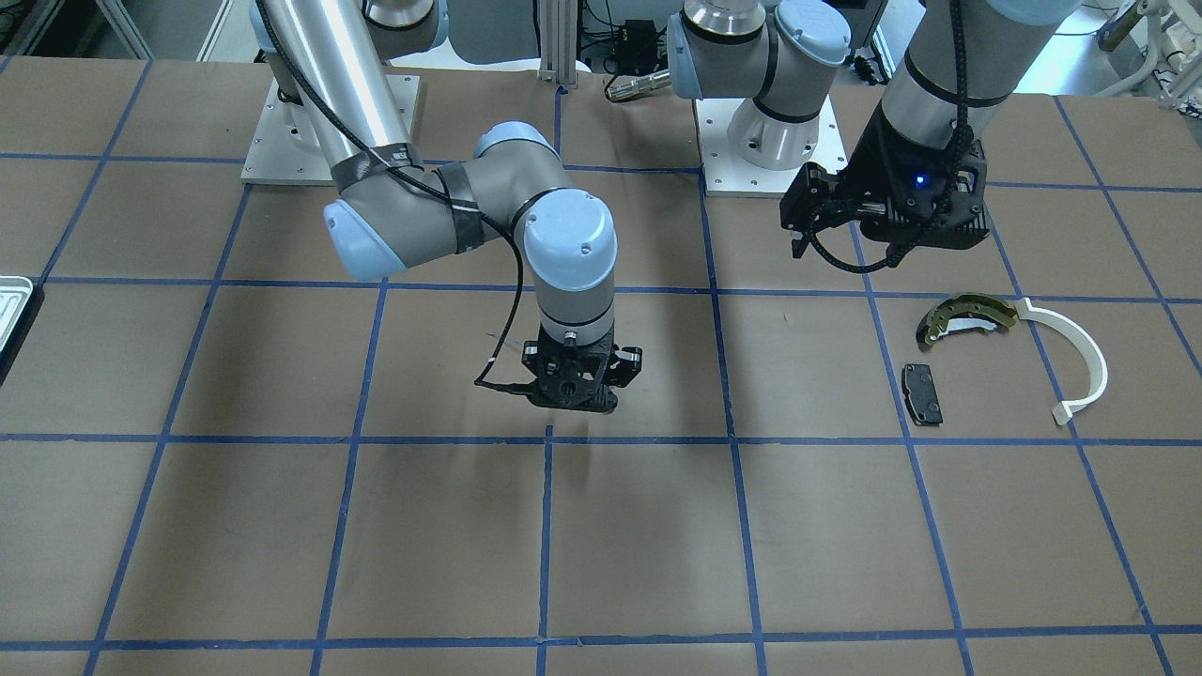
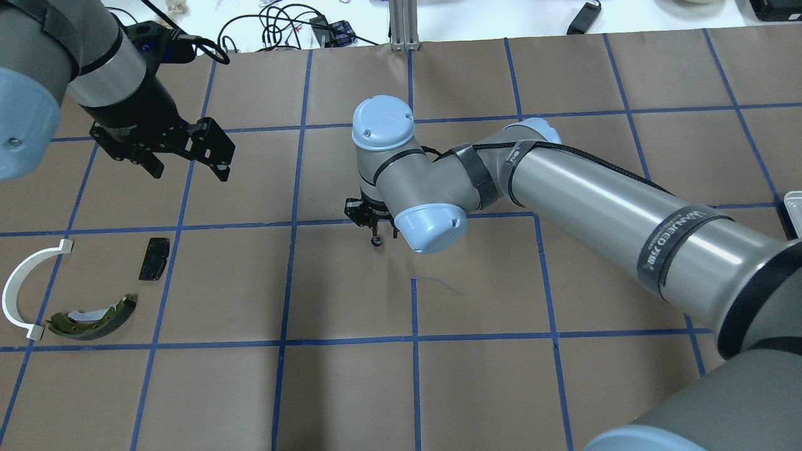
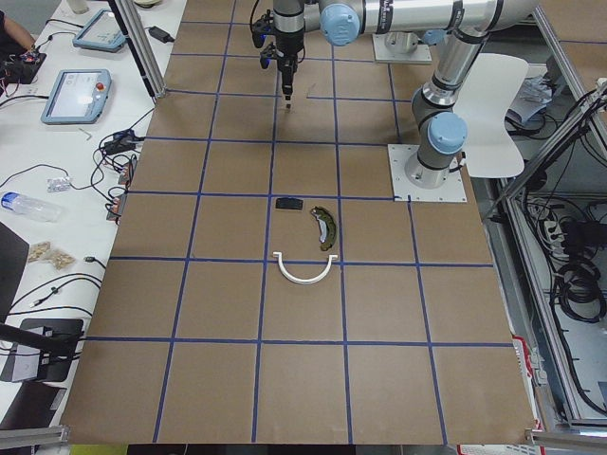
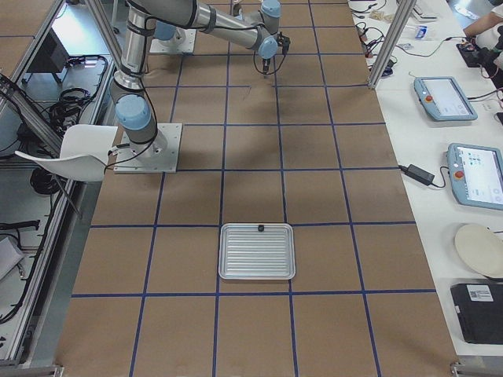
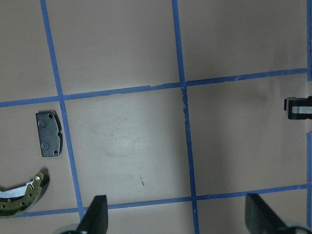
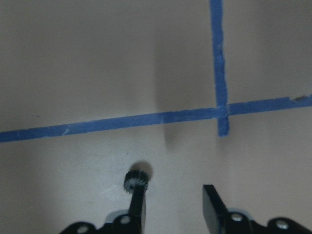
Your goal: Place bearing gear from tray to pile
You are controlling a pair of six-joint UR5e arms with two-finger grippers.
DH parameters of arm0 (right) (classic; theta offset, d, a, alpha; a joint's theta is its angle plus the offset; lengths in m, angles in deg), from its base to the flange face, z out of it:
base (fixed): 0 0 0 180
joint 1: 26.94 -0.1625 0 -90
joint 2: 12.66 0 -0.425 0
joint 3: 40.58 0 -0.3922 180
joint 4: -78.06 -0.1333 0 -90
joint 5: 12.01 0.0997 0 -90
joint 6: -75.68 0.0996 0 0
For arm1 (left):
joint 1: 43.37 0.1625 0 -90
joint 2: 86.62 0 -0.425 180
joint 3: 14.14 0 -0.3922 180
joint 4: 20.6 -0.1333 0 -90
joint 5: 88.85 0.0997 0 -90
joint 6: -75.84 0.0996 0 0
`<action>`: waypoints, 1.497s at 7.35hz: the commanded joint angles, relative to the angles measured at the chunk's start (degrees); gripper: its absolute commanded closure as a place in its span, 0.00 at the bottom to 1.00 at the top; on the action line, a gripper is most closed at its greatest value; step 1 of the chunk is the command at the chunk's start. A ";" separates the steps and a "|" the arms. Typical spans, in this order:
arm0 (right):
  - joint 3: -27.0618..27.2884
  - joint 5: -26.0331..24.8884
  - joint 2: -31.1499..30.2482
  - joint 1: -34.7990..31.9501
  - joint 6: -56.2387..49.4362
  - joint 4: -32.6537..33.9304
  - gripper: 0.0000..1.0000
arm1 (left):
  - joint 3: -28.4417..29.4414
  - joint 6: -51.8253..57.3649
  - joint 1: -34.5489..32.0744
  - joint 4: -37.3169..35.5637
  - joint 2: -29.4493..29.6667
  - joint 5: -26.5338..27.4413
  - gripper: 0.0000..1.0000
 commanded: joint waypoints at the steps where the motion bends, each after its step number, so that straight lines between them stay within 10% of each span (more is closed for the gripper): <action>1: 0.28 -0.46 -6.82 12.41 -16.95 -8.37 0.00 | 0.19 -0.70 0.02 0.04 1.05 -0.26 0.00; 7: 0.90 -5.13 -13.98 58.81 -89.77 -19.33 0.00 | -0.51 -16.34 -12.61 -14.80 13.77 0.35 0.00; 11: 1.51 -9.96 -6.96 72.75 -124.03 -11.53 0.00 | -0.60 -23.46 -18.96 -22.98 23.36 0.01 0.00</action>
